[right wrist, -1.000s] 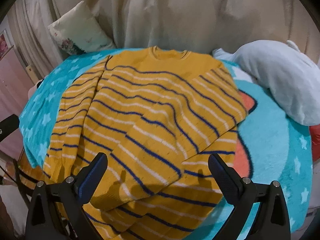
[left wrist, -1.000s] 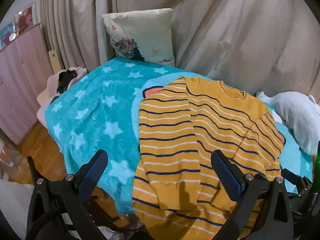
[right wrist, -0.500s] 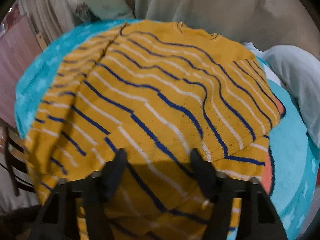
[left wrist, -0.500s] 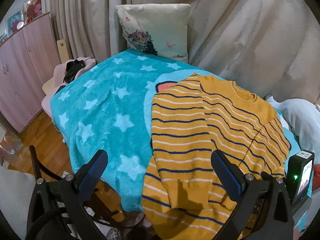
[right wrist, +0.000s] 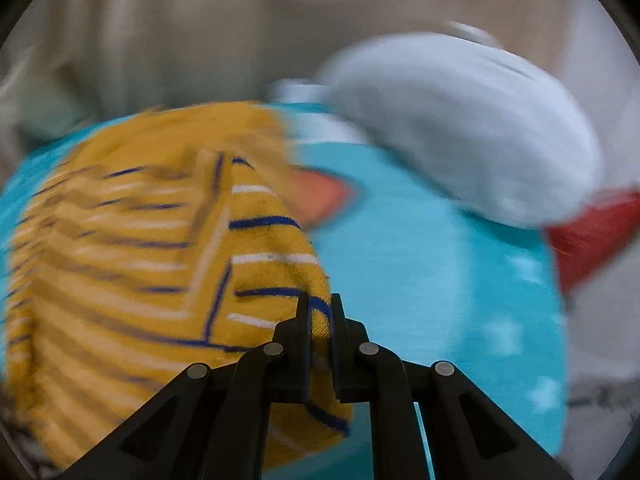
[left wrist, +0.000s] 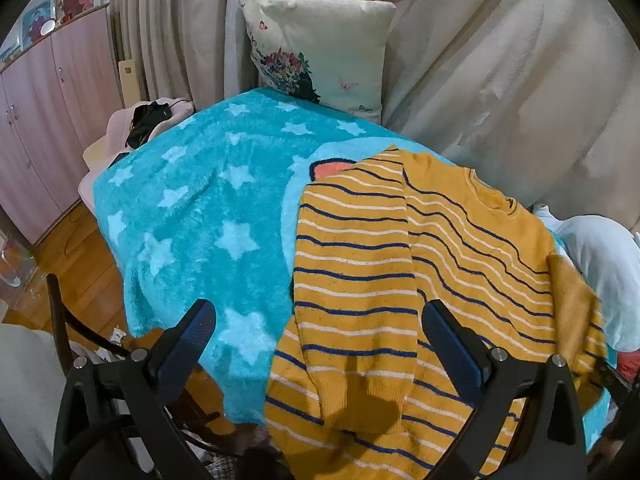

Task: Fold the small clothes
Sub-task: 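Lift the sleeve with the right tool and lay it across the sweater body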

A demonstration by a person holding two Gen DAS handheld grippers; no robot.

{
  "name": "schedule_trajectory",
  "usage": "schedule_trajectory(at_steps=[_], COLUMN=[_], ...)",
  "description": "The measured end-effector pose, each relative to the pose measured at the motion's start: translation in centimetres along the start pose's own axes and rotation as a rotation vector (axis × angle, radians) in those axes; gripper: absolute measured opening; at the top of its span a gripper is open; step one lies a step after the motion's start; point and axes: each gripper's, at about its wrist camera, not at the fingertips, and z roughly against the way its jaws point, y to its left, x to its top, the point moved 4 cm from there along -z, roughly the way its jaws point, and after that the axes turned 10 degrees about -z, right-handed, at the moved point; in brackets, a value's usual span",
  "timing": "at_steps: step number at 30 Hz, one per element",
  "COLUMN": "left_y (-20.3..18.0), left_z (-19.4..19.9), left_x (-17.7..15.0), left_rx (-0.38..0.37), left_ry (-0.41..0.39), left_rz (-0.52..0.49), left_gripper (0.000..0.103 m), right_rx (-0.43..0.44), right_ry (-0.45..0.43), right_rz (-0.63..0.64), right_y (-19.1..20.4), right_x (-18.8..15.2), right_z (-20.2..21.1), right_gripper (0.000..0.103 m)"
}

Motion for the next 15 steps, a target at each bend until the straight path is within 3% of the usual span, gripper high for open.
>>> schedule_trajectory(at_steps=[1,3,4,6,7,8,11,13,15], left_y=[0.0,0.4,0.8,1.6,2.5,3.2,5.9,7.5,8.6], left_z=[-0.2,-0.5,-0.7,-1.1,-1.4,-1.6,-1.9,-2.1,-2.1], left_x=[0.0,-0.1,-0.1,-0.1,0.0,0.0,0.2,0.3,0.4], left_rx=[0.001,0.008,0.015,0.027,0.040,0.050,0.081,0.096,0.106], left_ry=[0.005,0.011,0.016,0.022,0.027,0.029,0.029,0.029,0.024], left_rz=[0.001,0.006,0.014,0.028,0.045,0.060,0.120,0.146,0.156], left_gripper=[0.103,0.103,0.103,0.103,0.103,0.103,0.103,0.103,0.103], right_rx=[-0.094,-0.185,-0.182,-0.121,-0.095,-0.032,0.155,0.327,0.510], right_ry=[-0.009,0.007,0.019,0.024,0.016,-0.008,-0.028,0.023,0.138], right_rz=[-0.024,-0.064,-0.093,-0.146,-0.149,-0.148,-0.094,-0.022,0.080], right_y=[-2.2,-5.1,-6.1,-6.2,-5.6,-4.2,1.1,6.2,12.5], right_x=[0.4,0.8,0.9,0.8,0.8,0.8,0.7,-0.1,-1.6], right_z=[-0.4,-0.9,-0.7,0.3,0.9,2.0,3.8,4.8,4.9], right_gripper=[0.008,0.010,0.010,0.022,0.035,0.044,0.045,0.045,0.045])
